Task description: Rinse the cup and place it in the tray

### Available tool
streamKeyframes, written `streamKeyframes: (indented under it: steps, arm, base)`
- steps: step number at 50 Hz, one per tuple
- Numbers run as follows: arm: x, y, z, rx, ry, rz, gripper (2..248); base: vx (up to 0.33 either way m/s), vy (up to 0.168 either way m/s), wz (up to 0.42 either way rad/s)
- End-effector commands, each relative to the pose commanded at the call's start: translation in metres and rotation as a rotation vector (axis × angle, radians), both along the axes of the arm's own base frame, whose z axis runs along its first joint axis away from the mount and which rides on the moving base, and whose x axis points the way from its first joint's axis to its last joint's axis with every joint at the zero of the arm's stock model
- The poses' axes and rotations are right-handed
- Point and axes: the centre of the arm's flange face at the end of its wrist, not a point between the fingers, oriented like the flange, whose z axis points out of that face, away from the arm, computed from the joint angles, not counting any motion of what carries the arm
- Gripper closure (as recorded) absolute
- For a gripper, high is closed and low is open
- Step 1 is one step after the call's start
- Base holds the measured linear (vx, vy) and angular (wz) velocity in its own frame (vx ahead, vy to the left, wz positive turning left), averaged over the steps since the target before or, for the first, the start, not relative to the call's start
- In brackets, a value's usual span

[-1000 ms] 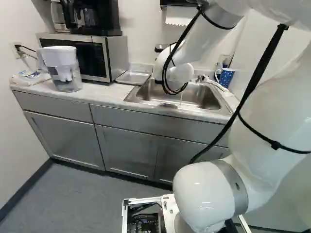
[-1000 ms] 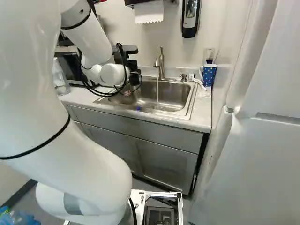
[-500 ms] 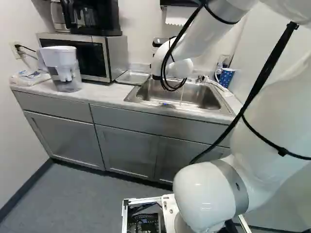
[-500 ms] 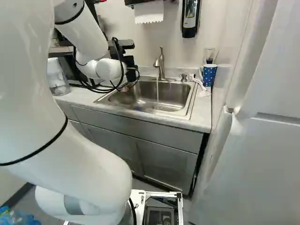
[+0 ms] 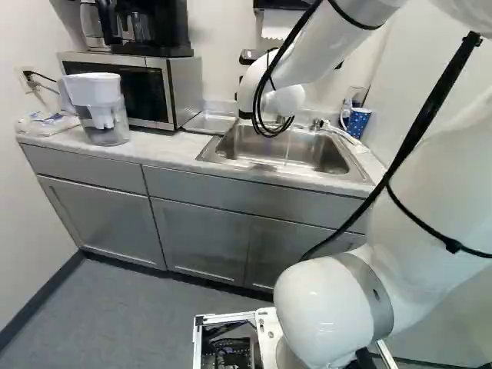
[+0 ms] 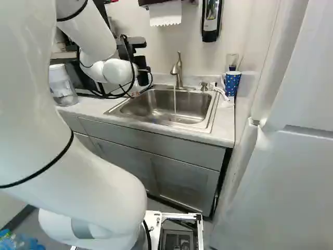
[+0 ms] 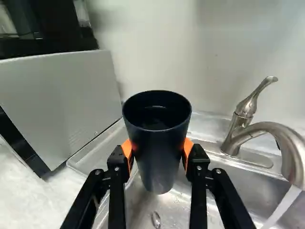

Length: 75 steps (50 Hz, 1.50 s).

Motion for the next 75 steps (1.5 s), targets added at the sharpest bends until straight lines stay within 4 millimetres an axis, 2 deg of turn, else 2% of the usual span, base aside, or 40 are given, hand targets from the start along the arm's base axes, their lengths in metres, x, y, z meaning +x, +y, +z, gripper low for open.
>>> streamKeyframes:
  steps: [20,34,75]
  arm:
    - [0.001,0.006,0.019,0.002,-0.01,0.012,129]
    - [0.001,0.006,0.018,0.011,0.003,0.011,129]
    - [0.001,0.006,0.018,0.411,0.05,-0.06,129]
  base:
    - [0.0,0.0,0.0]
    - [0.0,0.0,0.0]
    - [0.0,0.0,0.0]
